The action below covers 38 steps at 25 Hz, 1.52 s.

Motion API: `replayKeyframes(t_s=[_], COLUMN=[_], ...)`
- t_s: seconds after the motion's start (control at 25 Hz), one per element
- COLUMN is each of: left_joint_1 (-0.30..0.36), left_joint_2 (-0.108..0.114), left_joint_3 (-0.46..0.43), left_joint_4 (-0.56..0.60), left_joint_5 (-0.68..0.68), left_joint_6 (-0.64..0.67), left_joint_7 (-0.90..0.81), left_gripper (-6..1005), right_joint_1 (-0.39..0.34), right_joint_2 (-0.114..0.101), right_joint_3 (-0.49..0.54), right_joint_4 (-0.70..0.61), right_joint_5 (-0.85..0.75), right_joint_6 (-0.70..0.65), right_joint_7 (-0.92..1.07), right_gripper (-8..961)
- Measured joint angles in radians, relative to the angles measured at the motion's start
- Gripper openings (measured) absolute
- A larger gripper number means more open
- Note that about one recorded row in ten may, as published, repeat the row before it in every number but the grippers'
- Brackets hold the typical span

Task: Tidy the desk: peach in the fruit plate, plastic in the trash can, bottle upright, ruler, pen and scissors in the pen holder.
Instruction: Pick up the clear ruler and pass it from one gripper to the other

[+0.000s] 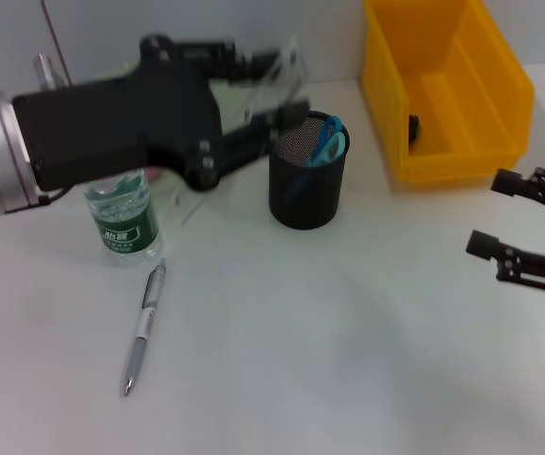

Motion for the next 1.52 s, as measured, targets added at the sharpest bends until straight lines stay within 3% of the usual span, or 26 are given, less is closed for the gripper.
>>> replayKeyframes(t_s=[0.08,0.16,0.32,0.68,0.84,1.16,1.52], left_joint_1=[0.032,0.049,0.044,-0.006,-0.025,-0.035,-0.034], left_joint_2=[0.000,-0.001,-0.001,-0.002,-0.003,-0.002,-0.004], left_joint_3=[0.038,0.077,0.143,0.211,0.234,0.260,0.272], left_joint_4=[-0.013,-0.047,-0.160,-0.351,-0.410,-0.440,-0.453], left_joint_5=[-0.095,-0.181,-0.350,-0.621,-0.700,-0.711,-0.718], left_joint_6=[-0.057,-0.119,-0.197,-0.231,-0.230,-0.262,-0.270], left_joint_7=[0.091,0.177,0.338,0.637,0.726,0.764,0.797], left_gripper=[420,422,426,436,440,448,457], right_joint_1=[-0.023,-0.026,-0.020,0.111,0.175,0.314,0.372], right_joint_2=[0.003,0.003,0.005,0.008,0.009,0.010,0.012], right_joint_3=[0.000,0.000,0.001,0.065,0.109,0.119,0.220], right_joint_4=[0.184,0.241,0.519,0.865,0.949,1.100,1.253], right_joint_5=[0.096,0.124,0.221,0.234,0.232,0.224,0.218], right_joint_6=[-0.045,-0.063,-0.121,-0.116,-0.054,0.076,0.168], right_joint_7=[-0.195,-0.262,-0.559,-0.879,-0.918,-1.074,-1.263], right_gripper=[829,829,830,830,829,830,830])
